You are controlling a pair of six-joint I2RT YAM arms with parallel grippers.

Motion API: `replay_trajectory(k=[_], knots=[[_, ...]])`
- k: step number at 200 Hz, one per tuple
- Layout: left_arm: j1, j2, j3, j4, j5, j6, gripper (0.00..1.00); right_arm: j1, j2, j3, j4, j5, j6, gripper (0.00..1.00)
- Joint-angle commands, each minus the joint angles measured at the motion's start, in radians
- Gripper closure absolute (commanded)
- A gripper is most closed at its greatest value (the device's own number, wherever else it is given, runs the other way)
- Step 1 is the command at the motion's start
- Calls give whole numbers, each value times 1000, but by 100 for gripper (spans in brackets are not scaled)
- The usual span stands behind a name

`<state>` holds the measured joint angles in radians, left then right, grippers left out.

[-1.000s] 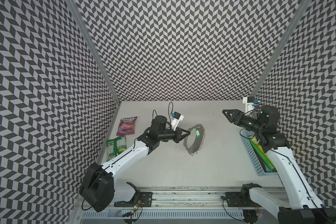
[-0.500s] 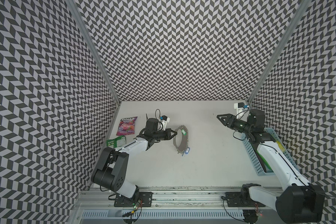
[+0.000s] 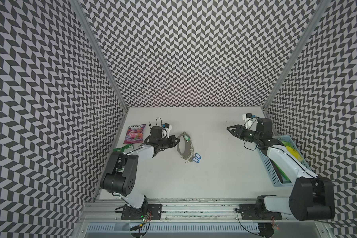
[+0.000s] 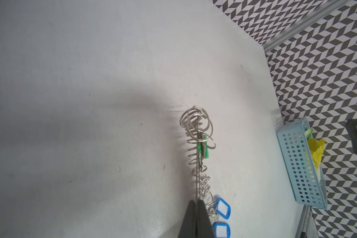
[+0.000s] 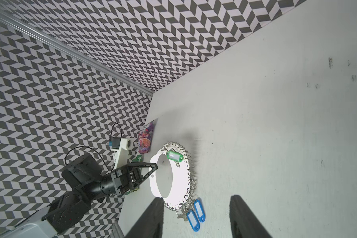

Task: Attach keys to a key ring
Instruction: Place the keyring at the center of the board.

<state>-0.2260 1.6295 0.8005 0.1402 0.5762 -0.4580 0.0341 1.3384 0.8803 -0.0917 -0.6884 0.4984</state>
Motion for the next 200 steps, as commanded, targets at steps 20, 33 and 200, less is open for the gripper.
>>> replay_trajectory(k=[20,33,200], knots=[[31,39,11,-46,-124,70,100,-1,25,-17,88,2,-33,46],[36,39,14,-51,-136,70,100,-1,29,-17,86,6,-40,46],[42,-386,-10,-182,-597,55,1,-1,-65,45,-10,162,-179,21]])
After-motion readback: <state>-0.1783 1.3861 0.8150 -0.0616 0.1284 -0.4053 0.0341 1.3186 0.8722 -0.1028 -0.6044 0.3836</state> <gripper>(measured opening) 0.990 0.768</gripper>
